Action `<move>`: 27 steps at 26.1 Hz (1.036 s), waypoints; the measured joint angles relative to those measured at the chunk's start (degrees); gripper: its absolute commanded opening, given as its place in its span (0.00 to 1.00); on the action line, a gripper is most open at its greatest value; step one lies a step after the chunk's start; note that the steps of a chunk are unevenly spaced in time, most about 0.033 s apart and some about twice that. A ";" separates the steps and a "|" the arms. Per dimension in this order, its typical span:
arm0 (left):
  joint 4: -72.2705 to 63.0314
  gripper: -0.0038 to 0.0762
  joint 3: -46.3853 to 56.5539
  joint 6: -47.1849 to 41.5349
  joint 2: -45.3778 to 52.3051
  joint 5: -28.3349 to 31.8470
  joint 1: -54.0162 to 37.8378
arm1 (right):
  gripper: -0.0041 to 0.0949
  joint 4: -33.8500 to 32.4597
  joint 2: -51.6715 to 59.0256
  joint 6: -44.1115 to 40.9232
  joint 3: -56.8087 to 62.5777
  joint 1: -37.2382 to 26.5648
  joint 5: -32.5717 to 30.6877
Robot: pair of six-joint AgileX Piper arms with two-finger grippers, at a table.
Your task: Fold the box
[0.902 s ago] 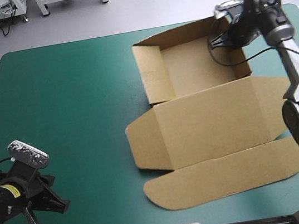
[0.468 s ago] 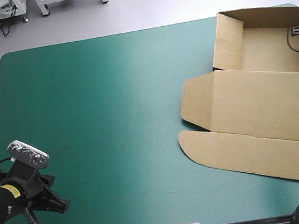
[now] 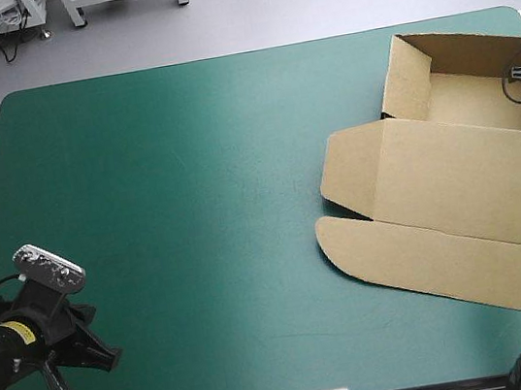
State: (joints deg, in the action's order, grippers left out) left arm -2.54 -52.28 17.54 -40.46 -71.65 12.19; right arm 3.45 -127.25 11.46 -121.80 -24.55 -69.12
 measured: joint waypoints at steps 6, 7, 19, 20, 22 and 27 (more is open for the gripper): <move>0.00 0.04 0.00 0.00 0.00 0.00 0.00 | 0.94 -2.21 0.10 -1.01 -0.82 0.00 0.47; -0.05 0.04 0.00 0.00 0.00 0.00 0.00 | 0.94 -3.45 0.30 -1.71 -1.11 0.00 0.41; -0.53 0.04 0.00 0.00 0.00 0.00 0.00 | 0.92 0.63 16.29 -2.77 -6.11 -0.05 -1.20; -0.59 0.04 0.00 0.00 0.00 0.00 0.00 | 0.89 3.07 18.17 -2.13 -6.82 -0.05 -1.65; -0.64 0.04 0.00 0.00 0.00 0.00 0.00 | 0.70 10.55 21.66 0.19 -7.97 -0.05 -2.26; -0.93 0.04 0.01 0.00 0.00 0.00 0.00 | 0.03 25.05 35.51 9.21 -6.26 5.08 -2.27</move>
State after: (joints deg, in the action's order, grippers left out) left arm -3.48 -52.27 17.54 -40.46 -71.65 12.19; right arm 28.50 -91.73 20.68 -128.06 -19.47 -71.39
